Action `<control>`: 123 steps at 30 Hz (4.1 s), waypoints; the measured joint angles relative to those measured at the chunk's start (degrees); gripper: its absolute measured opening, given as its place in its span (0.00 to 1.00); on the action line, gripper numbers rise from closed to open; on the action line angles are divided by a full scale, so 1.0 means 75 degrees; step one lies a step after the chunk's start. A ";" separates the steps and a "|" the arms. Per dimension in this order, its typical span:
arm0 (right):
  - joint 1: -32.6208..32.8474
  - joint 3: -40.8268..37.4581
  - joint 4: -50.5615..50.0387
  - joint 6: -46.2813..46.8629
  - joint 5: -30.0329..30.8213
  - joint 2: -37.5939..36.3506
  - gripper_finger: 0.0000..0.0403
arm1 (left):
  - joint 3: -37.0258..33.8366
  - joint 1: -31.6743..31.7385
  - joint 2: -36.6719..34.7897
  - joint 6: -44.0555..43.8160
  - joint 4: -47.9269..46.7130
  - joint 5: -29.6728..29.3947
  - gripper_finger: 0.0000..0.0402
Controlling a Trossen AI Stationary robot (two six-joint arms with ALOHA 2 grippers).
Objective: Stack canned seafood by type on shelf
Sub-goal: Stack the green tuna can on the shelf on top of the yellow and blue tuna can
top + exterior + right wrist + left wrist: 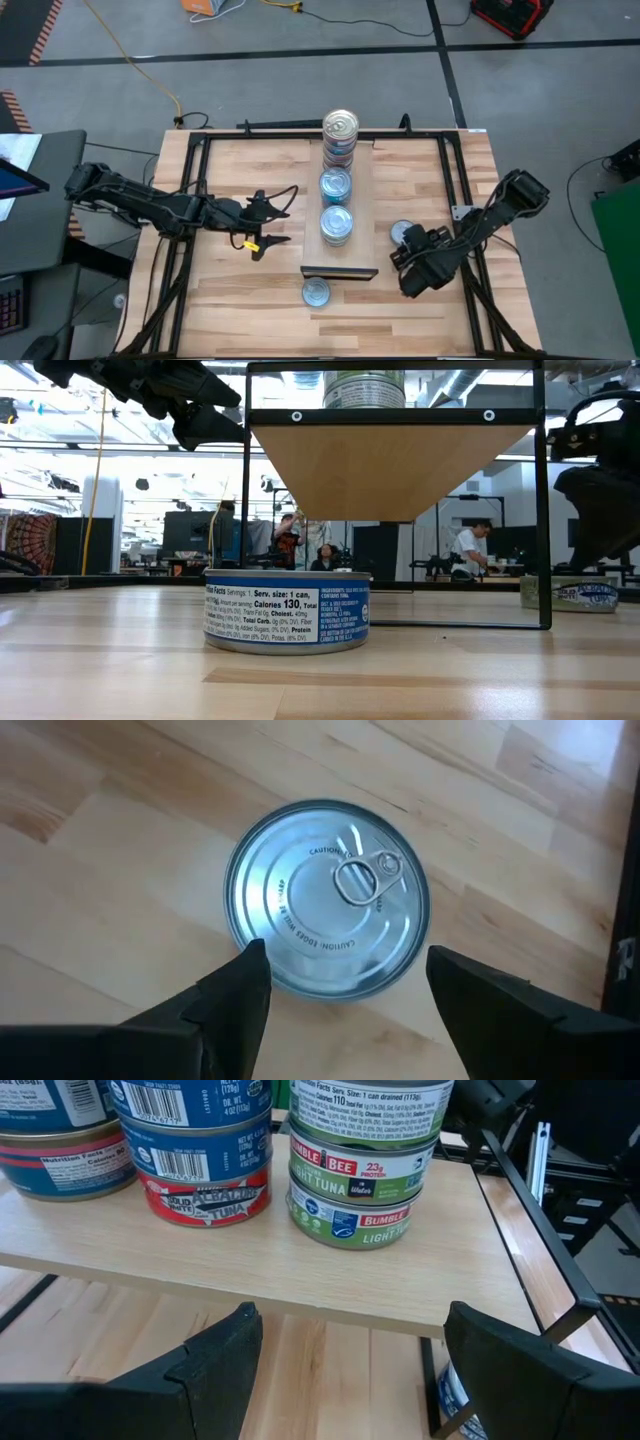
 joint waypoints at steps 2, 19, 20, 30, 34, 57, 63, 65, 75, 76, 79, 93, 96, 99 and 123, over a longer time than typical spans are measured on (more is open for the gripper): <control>-0.0001 -0.0078 0.0155 -0.0014 -0.0014 0.0001 0.75 | 0.0000 0.0000 0.0000 0.0000 -0.0002 0.0000 0.75; 0.0342 -0.0759 0.1540 0.0113 -0.1049 0.0013 0.75 | 0.0000 0.0000 0.0000 -0.0008 -0.0008 -0.0029 0.75; 0.0382 -0.0744 0.1551 0.0173 -0.1049 0.0012 0.75 | 0.0000 0.0000 0.0000 -0.0015 -0.0009 -0.0029 0.75; 0.0710 0.0397 -0.0233 -0.0269 -0.1071 -0.0003 0.75 | 0.0000 0.0001 0.0000 -0.0028 0.0028 -0.0026 0.75; 0.0634 0.1235 -0.0773 -0.1368 -0.1049 -0.0019 0.75 | 0.0000 0.0002 0.0000 -0.0041 0.0046 -0.0026 0.75; -0.2625 0.1691 -0.2637 -1.0033 -0.3873 -0.0520 0.75 | 0.0000 0.0000 0.0000 0.0125 -0.0127 -0.0003 0.75; -0.2812 0.0886 -0.2369 -1.0214 -0.4383 -0.0518 0.75 | 0.0000 0.0003 0.0000 0.0213 -0.0186 -0.0006 0.75; -0.2809 0.0790 -0.2310 -1.0284 -0.4381 -0.0518 0.75 | 0.0000 0.0002 0.0000 0.0213 -0.0183 -0.0006 0.75; -0.2859 0.0014 -0.1948 -1.1280 -0.4133 -0.0518 0.75 | 0.0000 0.0003 0.0000 0.0194 -0.0163 -0.0009 0.75; -0.2859 -0.0058 -0.1905 -1.1285 -0.4138 -0.0517 0.75 | 0.0000 0.0003 0.0000 0.0189 -0.0163 -0.0009 0.75; -0.2856 -0.0083 -0.1889 -1.1136 -0.4150 -0.0512 0.75 | 0.0000 0.0001 0.0000 0.0189 -0.0163 -0.0012 0.75; -0.3492 0.0822 -0.2329 -0.6790 -0.5441 -0.0927 0.71 | 0.0000 0.0003 0.0000 0.0196 -0.0166 -0.0103 0.75; -0.3247 0.0876 -0.2154 -0.5756 -0.5872 -0.1252 0.71 | 0.0000 0.0003 0.0000 0.0152 -0.0222 -0.0011 0.75; -0.2811 0.0876 -0.2365 -0.4971 -0.6057 -0.1532 0.71 | 0.0000 0.0003 0.0000 0.0126 -0.0340 0.0002 0.75; -0.0292 0.0755 -0.2300 -0.1185 -0.6880 -0.1511 0.71 | 0.0000 0.0003 0.0000 0.0067 -0.0291 0.0096 0.75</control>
